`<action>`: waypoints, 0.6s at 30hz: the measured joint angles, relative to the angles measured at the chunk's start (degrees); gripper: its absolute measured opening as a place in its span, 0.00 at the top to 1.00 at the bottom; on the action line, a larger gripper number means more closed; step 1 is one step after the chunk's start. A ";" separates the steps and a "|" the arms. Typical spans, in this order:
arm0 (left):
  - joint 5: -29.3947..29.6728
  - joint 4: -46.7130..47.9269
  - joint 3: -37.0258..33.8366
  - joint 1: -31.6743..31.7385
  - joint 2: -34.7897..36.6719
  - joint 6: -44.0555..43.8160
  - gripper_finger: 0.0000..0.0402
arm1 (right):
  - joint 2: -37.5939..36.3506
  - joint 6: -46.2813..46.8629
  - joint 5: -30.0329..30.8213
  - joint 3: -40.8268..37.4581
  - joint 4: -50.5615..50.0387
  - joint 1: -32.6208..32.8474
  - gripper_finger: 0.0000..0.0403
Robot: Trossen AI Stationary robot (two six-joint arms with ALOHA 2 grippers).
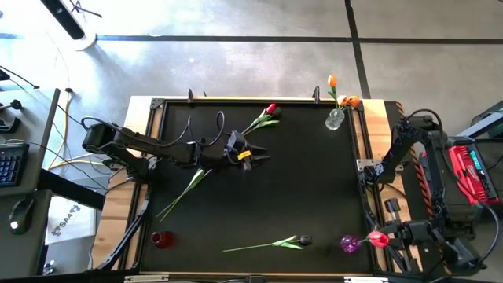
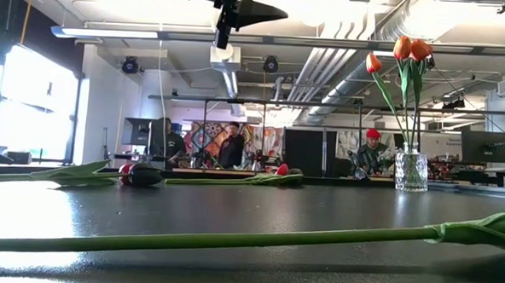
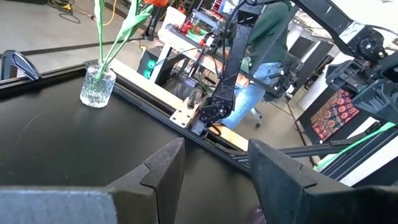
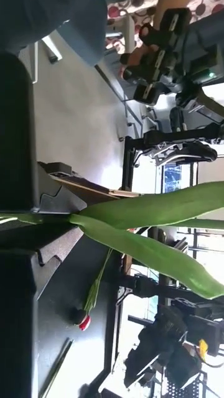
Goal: Sort flowers into vase by color
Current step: Put the right red tulip into the violet flower vase
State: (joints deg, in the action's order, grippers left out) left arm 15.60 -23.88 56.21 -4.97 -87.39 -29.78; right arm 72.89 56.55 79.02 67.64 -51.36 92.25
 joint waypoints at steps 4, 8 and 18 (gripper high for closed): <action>0.02 0.01 0.00 0.00 0.00 0.00 0.59 | 1.28 0.02 -0.07 0.00 -0.28 -0.55 1.00; 0.02 0.00 0.00 0.00 0.00 0.00 0.59 | 2.50 0.24 -2.87 0.00 -1.03 -1.31 1.00; 0.04 -0.01 0.00 0.00 0.00 -0.11 0.59 | 3.09 11.27 -4.25 0.00 -5.79 -1.49 0.95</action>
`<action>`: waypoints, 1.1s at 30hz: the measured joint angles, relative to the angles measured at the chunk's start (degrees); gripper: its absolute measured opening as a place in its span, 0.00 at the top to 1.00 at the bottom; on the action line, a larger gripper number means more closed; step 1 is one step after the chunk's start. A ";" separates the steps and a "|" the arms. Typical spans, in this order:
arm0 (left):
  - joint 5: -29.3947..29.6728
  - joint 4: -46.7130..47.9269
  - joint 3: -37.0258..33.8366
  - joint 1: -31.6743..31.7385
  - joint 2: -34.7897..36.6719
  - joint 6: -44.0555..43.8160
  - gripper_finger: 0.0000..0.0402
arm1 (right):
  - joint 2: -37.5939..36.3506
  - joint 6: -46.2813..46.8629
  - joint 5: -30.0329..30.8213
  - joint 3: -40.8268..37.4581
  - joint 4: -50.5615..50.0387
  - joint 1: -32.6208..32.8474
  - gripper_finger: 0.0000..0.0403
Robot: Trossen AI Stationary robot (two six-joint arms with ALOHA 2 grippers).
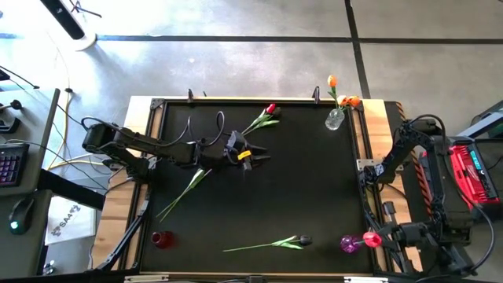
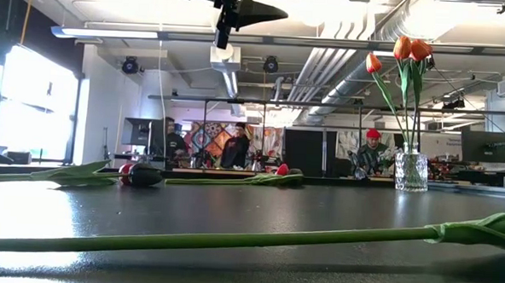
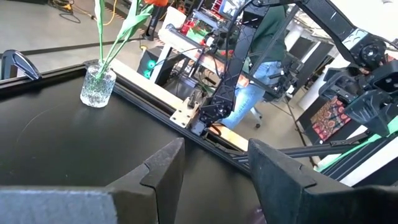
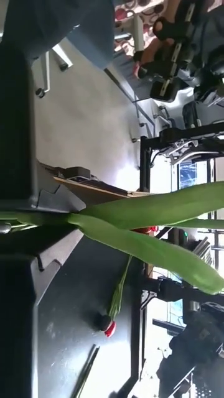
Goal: Sort flowers into vase by color
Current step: Put the right red tulip into the violet flower vase, then put the top red tulip into the violet flower vase
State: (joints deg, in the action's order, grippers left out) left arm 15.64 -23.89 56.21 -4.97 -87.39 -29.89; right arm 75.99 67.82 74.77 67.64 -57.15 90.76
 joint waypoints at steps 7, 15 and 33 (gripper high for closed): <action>0.02 0.01 0.00 -0.40 0.00 -1.41 0.59 | 0.02 1.82 -0.49 -0.02 -0.37 -0.02 0.80; 0.00 1.03 0.00 -2.32 0.00 -4.25 0.59 | -0.54 9.29 -7.89 -0.07 -0.44 -0.06 0.75; 0.59 3.14 0.02 -3.37 0.00 -5.99 0.59 | -1.62 8.89 -20.38 10.20 0.79 -0.13 0.74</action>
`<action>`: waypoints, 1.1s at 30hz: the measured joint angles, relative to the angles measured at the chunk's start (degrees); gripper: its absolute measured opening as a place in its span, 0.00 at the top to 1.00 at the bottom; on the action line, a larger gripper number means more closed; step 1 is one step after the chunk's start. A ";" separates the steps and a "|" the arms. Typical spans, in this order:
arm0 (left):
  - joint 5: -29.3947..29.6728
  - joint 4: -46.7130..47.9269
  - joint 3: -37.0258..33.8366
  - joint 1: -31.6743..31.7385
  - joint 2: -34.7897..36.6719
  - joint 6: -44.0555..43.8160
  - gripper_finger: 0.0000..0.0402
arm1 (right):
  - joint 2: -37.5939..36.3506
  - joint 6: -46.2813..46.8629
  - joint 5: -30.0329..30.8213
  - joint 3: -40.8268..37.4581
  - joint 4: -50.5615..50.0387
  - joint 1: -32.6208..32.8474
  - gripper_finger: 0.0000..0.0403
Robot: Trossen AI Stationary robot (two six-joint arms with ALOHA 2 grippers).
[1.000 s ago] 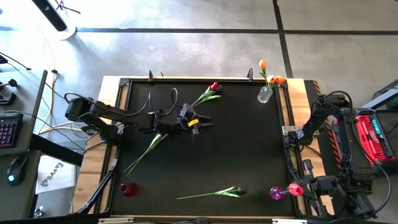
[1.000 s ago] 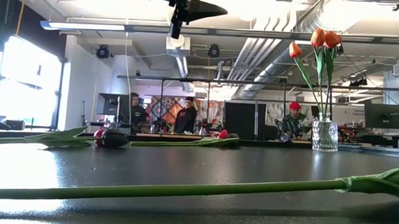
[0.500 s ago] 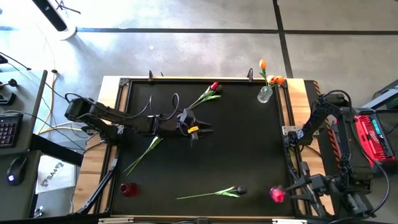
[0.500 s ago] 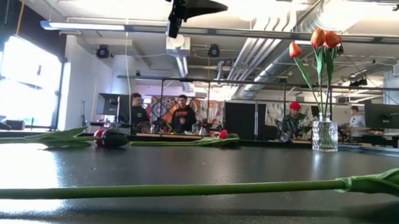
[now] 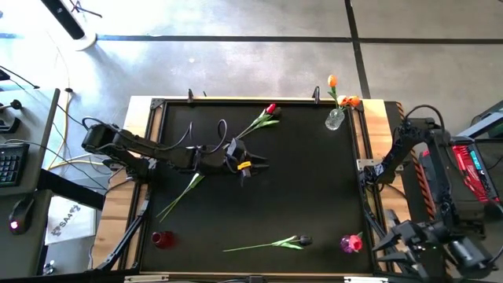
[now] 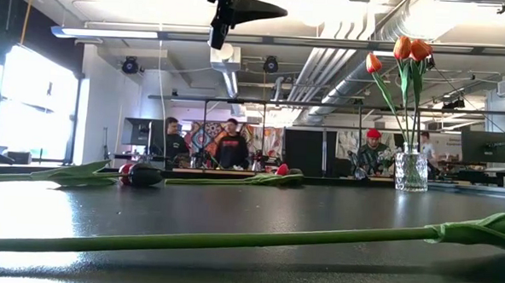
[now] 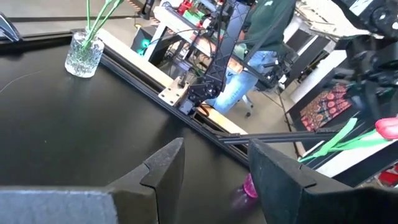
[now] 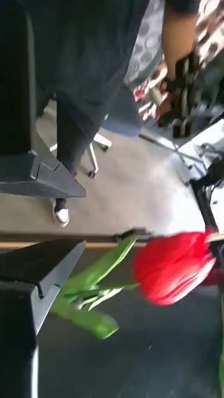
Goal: Sort flowers into vase by color
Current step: Put the top red tulip into the violet flower vase
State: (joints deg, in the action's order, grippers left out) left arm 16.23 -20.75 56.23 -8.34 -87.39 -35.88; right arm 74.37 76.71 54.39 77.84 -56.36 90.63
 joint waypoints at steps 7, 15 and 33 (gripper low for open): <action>0.02 4.82 0.02 0.00 0.00 -0.67 0.59 | -0.06 -10.20 8.69 6.55 0.24 0.04 0.74; 0.69 11.41 0.02 0.28 0.00 -3.39 0.59 | -0.11 -23.32 30.96 8.84 -0.07 -1.11 0.74; 0.74 34.84 0.02 15.69 0.00 -3.36 0.59 | -8.76 -22.75 29.76 8.84 0.15 -27.67 0.74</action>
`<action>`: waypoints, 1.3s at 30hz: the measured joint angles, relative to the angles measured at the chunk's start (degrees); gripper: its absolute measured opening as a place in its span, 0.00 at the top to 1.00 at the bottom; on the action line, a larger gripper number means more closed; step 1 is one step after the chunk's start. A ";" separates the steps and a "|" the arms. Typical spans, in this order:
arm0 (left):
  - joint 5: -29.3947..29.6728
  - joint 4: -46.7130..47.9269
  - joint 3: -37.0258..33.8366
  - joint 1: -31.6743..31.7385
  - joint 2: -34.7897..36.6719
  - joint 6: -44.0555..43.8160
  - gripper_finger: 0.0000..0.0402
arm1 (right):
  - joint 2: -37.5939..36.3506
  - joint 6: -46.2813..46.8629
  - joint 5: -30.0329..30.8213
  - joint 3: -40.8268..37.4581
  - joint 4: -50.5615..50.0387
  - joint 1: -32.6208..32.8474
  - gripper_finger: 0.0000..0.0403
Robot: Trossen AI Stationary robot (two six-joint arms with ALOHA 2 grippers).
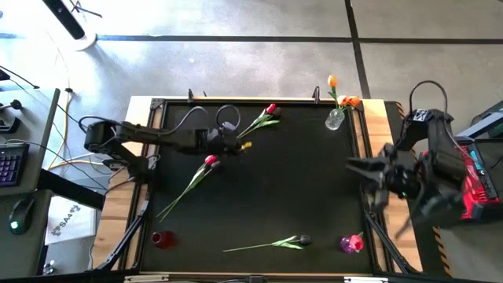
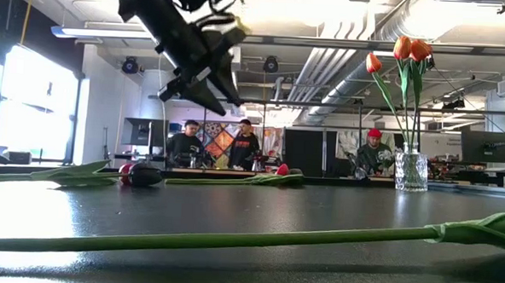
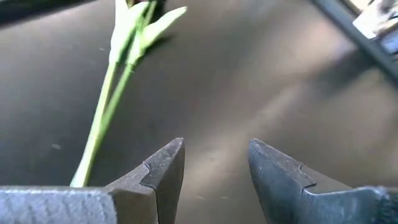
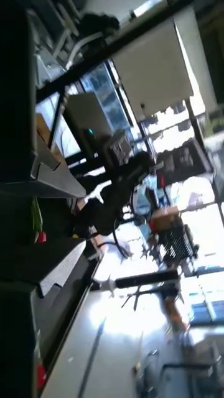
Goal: Sort flowers into vase by color
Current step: Put the top red tulip into the violet flower vase
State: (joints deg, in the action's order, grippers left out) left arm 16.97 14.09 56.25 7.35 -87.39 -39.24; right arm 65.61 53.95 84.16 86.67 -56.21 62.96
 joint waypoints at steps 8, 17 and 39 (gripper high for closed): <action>-7.84 -0.07 0.00 12.39 -0.50 11.10 0.59 | -2.08 0.00 -13.40 0.00 1.28 -13.69 0.74; -18.91 -7.45 3.12 20.00 -12.28 21.67 0.59 | -1.87 -0.01 -23.48 0.00 4.53 -26.14 0.74; -12.65 10.36 19.85 22.59 -29.11 34.17 0.72 | -0.14 0.00 -28.91 -0.04 9.33 -31.50 0.74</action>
State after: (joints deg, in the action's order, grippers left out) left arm 4.32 24.45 76.09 29.94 -116.51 -5.07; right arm 65.47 53.95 55.24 86.63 -46.87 31.46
